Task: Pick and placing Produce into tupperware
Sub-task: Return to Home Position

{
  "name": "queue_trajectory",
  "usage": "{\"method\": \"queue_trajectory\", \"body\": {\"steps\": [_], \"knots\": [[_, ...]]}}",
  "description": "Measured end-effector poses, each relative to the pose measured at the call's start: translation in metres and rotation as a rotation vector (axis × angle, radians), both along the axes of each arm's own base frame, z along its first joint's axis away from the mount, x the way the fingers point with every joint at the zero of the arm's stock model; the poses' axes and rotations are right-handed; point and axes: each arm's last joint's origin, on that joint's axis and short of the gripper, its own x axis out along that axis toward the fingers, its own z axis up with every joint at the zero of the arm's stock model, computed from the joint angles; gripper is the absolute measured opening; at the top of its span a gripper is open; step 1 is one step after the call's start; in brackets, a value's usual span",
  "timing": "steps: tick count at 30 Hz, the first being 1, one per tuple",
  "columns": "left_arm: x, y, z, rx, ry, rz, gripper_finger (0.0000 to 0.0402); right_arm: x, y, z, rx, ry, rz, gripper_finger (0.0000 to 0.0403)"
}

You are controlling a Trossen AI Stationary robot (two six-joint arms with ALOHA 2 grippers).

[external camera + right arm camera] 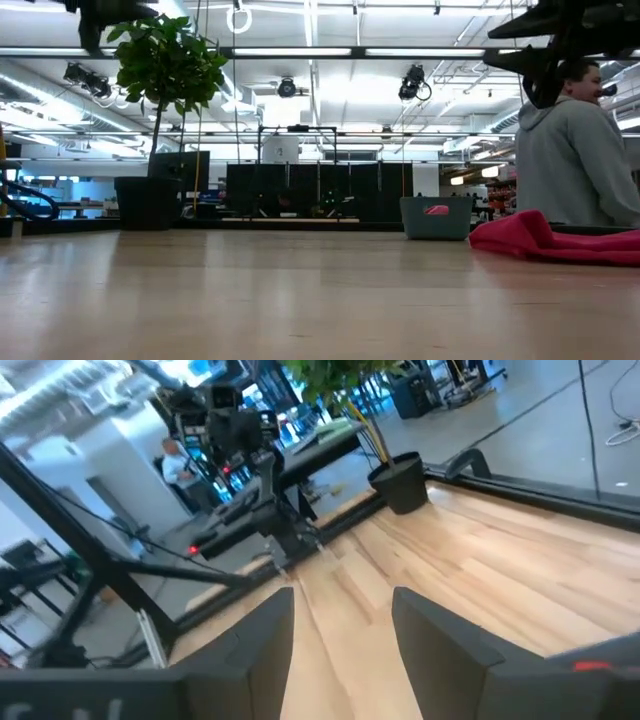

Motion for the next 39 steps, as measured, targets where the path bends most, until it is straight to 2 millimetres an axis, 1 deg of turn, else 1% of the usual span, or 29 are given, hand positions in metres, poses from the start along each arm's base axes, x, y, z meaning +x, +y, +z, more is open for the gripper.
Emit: {"method": "queue_trajectory", "body": {"steps": [2, 5, 9, 13, 16, 20, 24, 31, 39], "knots": [[-0.001, 0.0, -0.005, -0.031, 0.02, -0.003, 0.0092, 0.001, 0.0, -0.002, -0.013, 0.026, 0.001, 0.018], [0.004, -0.001, -0.015, -0.059, 0.018, -0.003, 0.0089, 0.004, 0.0, -0.007, -0.003, 0.058, 0.0, 0.018], [0.016, -0.005, -0.04, -0.061, 0.018, -0.005, 0.0085, 0.013, -0.001, -0.016, 0.001, 0.067, 0.0, 0.018], [0.024, -0.007, -0.065, -0.09, 0.03, -0.004, 0.0089, 0.019, -0.001, -0.023, 0.001, 0.083, -0.001, 0.018], [0.028, -0.008, -0.083, -0.111, 0.055, 0.0, 0.0093, 0.021, -0.001, -0.025, 0.001, 0.097, 0.0, 0.018], [0.03, -0.009, -0.098, -0.143, 0.068, 0.005, 0.0096, 0.02, -0.001, -0.023, -0.003, 0.084, 0.0, 0.018], [0.031, -0.009, -0.108, -0.151, 0.088, 0.01, 0.0092, 0.02, -0.002, -0.023, -0.039, 0.083, -0.001, 0.018], [0.032, -0.009, -0.126, -0.192, 0.099, 0.027, 0.0085, 0.02, -0.002, -0.023, -0.04, 0.083, -0.013, 0.018], [0.032, -0.009, -0.129, -0.178, 0.116, 0.029, 0.0095, 0.02, -0.002, -0.023, -0.057, 0.089, -0.012, 0.018]]}}
